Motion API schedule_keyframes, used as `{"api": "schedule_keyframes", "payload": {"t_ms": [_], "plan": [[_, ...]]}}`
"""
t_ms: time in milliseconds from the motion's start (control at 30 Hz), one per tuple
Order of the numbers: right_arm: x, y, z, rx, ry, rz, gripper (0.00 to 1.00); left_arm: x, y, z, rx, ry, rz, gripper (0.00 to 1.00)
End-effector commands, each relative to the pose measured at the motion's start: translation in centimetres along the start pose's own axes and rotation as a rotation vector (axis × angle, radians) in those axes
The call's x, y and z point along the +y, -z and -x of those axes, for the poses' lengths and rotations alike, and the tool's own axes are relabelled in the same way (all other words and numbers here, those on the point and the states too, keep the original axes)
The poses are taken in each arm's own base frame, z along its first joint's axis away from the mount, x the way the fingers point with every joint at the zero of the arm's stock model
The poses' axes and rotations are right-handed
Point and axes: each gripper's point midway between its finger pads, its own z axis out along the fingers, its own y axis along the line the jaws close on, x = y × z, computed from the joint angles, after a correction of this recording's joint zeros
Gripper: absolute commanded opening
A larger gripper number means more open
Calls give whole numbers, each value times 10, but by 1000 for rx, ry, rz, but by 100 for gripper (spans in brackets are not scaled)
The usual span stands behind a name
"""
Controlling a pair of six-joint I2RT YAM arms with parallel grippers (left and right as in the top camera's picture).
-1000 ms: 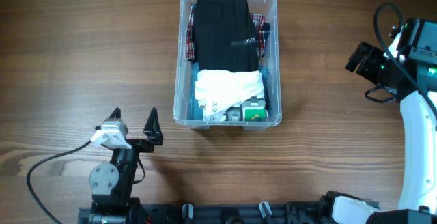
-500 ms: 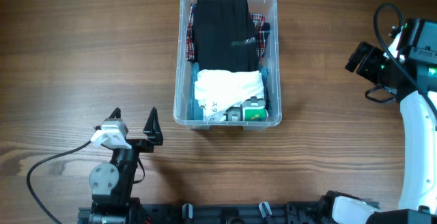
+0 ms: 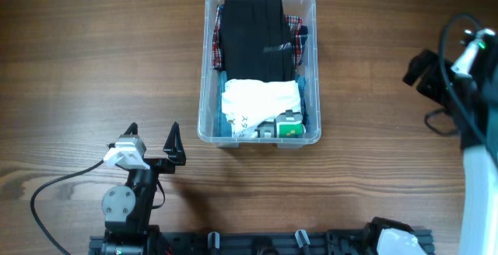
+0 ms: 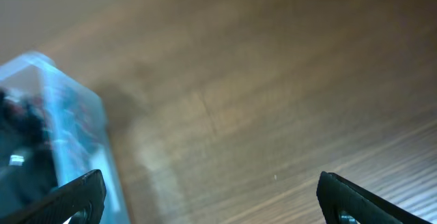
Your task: Pack container
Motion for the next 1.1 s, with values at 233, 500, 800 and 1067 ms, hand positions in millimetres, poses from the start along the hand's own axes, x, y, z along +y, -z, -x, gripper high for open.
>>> {"api": "schedule_keyframes", "payload": {"t_ms": [233, 500, 800, 1067], "plan": [[19, 147, 5, -409, 46, 175, 100, 6, 0, 0, -8, 2, 25, 100], [30, 217, -36, -544, 128, 392, 100, 6, 0, 0, -8, 2, 25, 100], [15, 192, -91, -532, 150, 434, 100, 6, 0, 0, -8, 2, 25, 100], [29, 122, -102, -606, 105, 484, 100, 6, 0, 0, -8, 2, 25, 100]]}}
